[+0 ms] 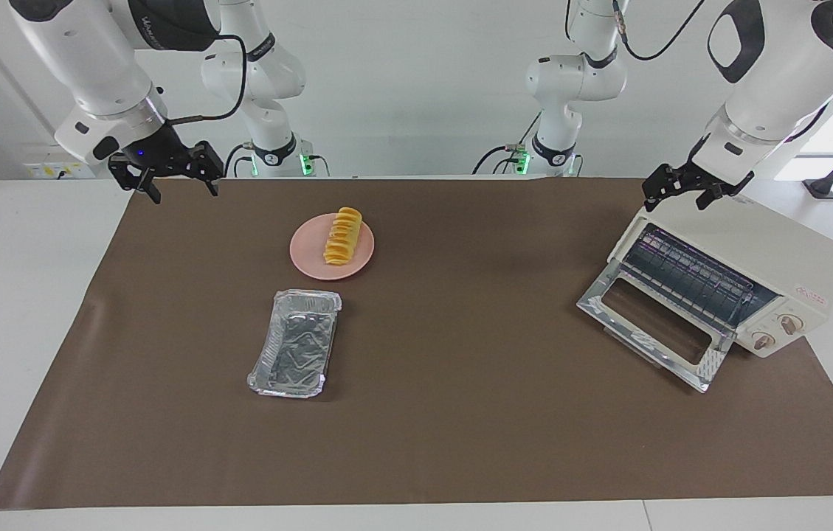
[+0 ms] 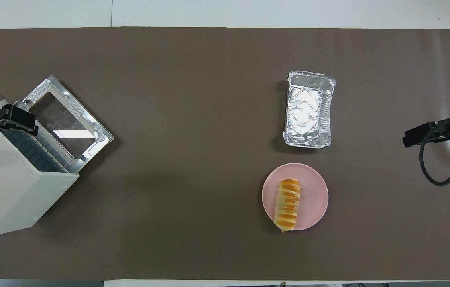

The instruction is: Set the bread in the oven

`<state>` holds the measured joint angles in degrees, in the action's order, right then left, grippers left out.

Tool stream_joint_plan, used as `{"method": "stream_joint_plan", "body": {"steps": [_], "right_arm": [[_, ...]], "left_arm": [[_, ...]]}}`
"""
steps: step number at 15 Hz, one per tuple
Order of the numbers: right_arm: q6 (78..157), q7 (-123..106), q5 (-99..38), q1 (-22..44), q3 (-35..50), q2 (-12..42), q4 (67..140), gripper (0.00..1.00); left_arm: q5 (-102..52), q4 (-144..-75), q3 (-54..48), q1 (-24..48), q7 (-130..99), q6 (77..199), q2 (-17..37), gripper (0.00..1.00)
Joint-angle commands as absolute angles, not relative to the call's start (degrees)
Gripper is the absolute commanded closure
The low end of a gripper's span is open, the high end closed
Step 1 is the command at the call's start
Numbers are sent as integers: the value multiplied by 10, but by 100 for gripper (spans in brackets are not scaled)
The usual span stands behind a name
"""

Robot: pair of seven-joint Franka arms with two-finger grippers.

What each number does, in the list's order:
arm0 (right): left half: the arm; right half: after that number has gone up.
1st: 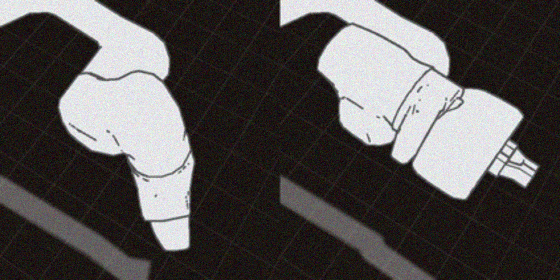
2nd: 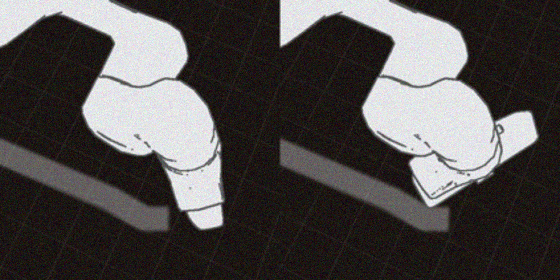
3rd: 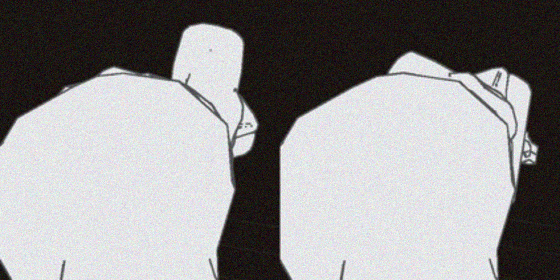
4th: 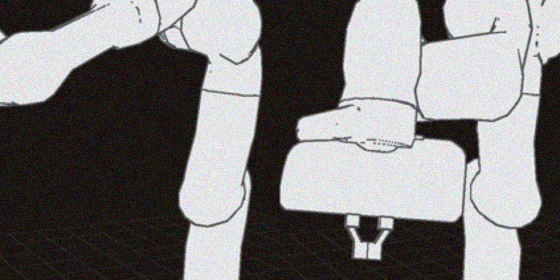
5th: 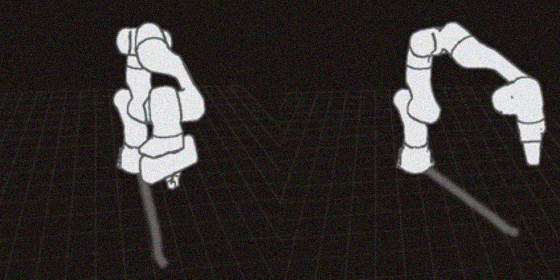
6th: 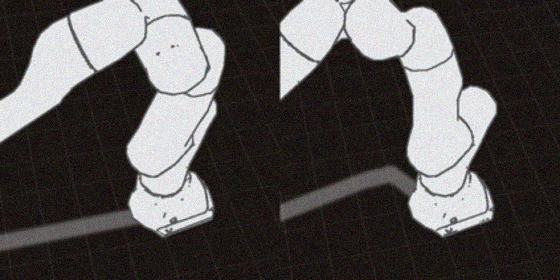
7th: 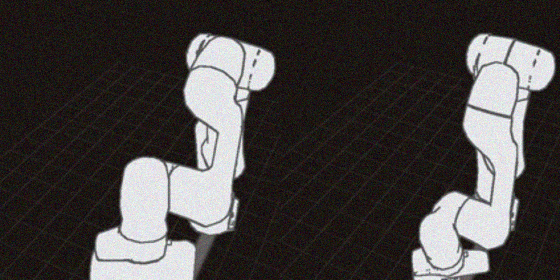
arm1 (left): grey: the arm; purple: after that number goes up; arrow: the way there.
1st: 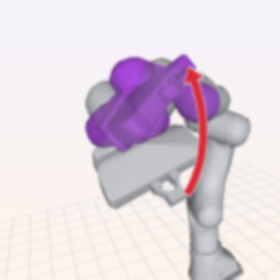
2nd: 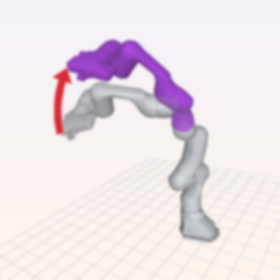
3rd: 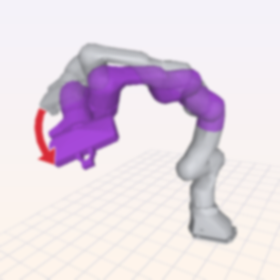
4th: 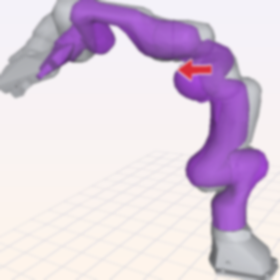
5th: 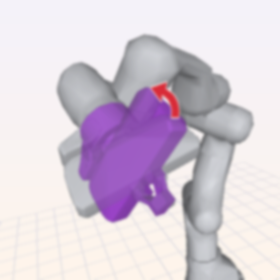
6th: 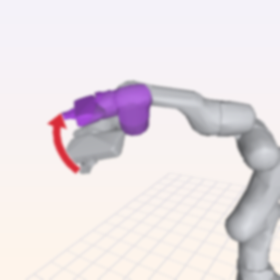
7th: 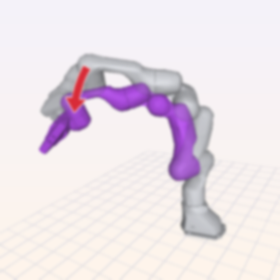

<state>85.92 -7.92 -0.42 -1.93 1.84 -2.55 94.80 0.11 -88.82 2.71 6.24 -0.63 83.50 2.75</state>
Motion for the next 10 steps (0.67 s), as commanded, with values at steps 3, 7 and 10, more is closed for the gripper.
{"method": "stream_joint_plan", "body": {"steps": [3, 7, 10], "right_arm": [[860, -80, 1, -28, 24, -35, 958, 0], [845, -79, 1, -26, 24, -38, 962, 0], [850, -77, 2, -21, 25, -43, 975, 0]], "left_arm": [[4, -904, 25, 57, 2, 837, 11, 0], [4, -904, 25, 57, 2, 837, 11, 0], [4, -904, 25, 57, 2, 837, 11, 0]]}}
